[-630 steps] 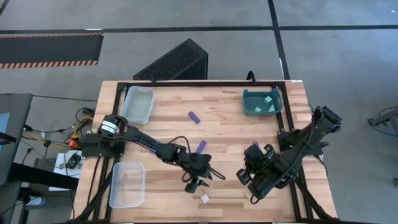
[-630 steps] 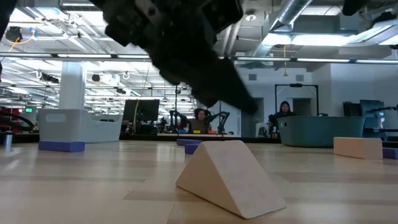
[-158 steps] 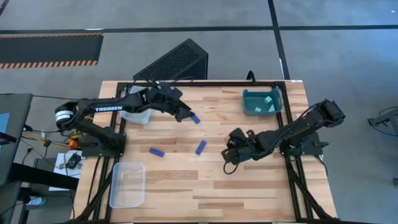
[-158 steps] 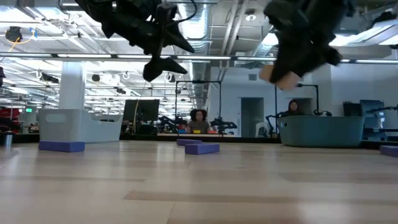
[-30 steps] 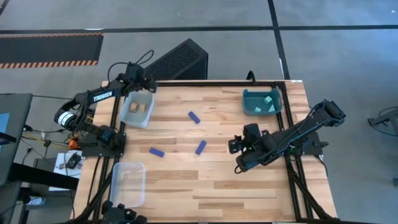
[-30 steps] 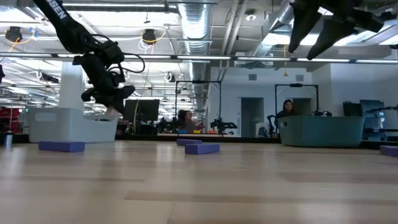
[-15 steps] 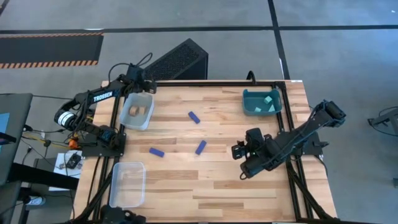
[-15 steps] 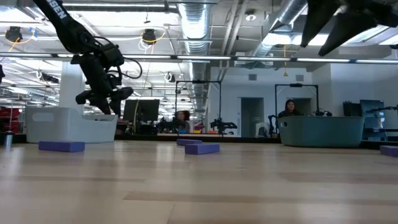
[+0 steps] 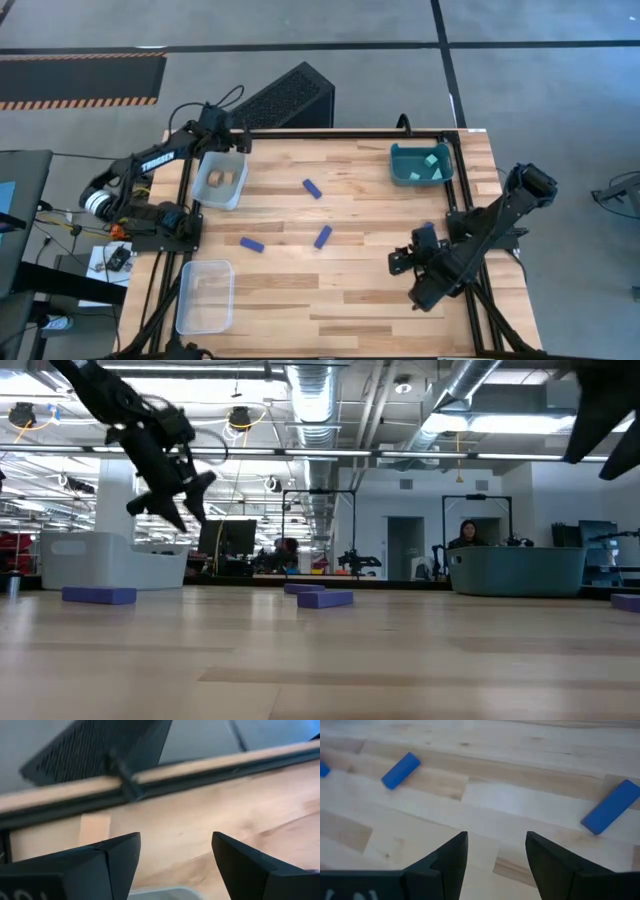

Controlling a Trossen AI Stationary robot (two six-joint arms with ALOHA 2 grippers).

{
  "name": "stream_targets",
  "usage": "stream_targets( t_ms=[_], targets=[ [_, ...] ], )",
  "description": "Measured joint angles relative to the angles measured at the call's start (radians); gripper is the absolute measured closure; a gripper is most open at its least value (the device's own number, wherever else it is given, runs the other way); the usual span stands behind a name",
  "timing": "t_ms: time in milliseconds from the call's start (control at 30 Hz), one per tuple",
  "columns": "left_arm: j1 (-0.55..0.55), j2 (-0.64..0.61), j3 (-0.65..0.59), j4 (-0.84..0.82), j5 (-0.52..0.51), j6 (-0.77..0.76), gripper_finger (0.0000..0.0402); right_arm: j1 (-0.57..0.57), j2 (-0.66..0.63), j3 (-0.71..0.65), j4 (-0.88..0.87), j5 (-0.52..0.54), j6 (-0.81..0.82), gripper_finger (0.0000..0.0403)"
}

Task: Sort & place blocks by color
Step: Put the light brown block into the white bin

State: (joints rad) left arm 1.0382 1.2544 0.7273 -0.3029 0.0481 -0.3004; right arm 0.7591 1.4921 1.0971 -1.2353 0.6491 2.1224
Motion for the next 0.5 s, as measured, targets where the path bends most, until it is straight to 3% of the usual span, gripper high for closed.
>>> stream_targets(
  t_ms=[267,500],
  targets=[
    [-0.112,-0.216,0.001,0.006,-0.034,-0.046,0.0169,0.031,0.0,-0.003,-0.025,0.001,-0.02,0.0182],
    [-0.212,-0.331,0.001,-0.054,-0.102,-0.054,0.0168,0.013,0.0,-0.003,-0.112,0.004,-0.037,0.0182]
  ],
)
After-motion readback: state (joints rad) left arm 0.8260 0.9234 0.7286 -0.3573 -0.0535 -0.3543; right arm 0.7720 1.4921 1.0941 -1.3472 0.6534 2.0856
